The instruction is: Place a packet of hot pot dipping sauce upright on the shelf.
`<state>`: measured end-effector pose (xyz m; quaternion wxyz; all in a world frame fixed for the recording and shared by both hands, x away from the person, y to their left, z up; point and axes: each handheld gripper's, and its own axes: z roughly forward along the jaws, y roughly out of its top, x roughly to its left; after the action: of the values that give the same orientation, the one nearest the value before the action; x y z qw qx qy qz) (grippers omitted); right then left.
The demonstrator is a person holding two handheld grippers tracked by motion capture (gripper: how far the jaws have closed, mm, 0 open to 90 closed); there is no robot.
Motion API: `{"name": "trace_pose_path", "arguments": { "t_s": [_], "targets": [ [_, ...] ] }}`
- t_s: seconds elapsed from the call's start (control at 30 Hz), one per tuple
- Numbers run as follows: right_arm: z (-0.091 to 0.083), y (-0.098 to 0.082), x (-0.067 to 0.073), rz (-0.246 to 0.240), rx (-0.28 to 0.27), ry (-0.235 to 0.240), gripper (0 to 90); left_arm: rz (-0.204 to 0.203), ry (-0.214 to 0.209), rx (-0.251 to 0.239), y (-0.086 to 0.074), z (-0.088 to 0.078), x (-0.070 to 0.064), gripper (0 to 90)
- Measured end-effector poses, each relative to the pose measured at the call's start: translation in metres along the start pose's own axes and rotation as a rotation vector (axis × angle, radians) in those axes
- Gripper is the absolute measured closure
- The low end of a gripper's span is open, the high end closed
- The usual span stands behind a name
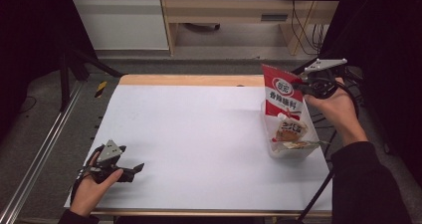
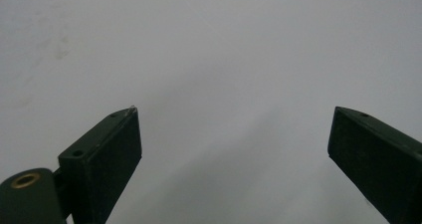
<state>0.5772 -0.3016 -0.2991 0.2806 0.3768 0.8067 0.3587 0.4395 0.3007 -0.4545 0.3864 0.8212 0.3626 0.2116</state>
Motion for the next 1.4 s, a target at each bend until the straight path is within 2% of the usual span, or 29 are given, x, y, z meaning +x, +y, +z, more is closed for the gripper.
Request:
{"name": "trace_pose_path", "arguments": {
  "t_s": [0.1,0.27,0.43,0.73,0.83,1.0,1.23,1.4],
  "targets": [
    [-0.002,-0.006,-0.001,0.020,-0.016,-0.001,89.7,-0.001,0.002,0.001,0.000,0.000,0.001,6.4],
    [-0.009,-0.015,0.001,0.034,-0.001,-0.008,89.6,0.004,0.000,0.001,0.000,0.000,-0.001,6.5],
    [-0.014,-0.022,0.004,0.047,0.025,-0.010,89.4,0.006,0.002,0.000,0.000,-0.001,-0.001,6.4],
    [-0.021,-0.032,0.003,0.069,0.108,-0.039,87.9,0.007,0.001,-0.002,0.001,-0.001,-0.002,6.5],
    [-0.023,-0.035,0.001,0.073,0.113,-0.043,86.0,0.007,0.000,0.000,0.001,-0.001,-0.002,6.5],
    [-0.027,-0.036,0.001,0.089,0.088,-0.042,76.2,0.004,0.002,0.001,0.000,-0.001,-0.001,6.4],
    [-0.026,-0.032,0.005,0.075,0.088,-0.046,62.9,0.011,0.004,0.005,0.001,-0.001,-0.002,6.5],
    [-0.026,-0.029,0.008,0.072,0.067,-0.068,45.4,0.013,0.005,0.009,0.002,0.000,-0.002,6.4]
  ]
}}
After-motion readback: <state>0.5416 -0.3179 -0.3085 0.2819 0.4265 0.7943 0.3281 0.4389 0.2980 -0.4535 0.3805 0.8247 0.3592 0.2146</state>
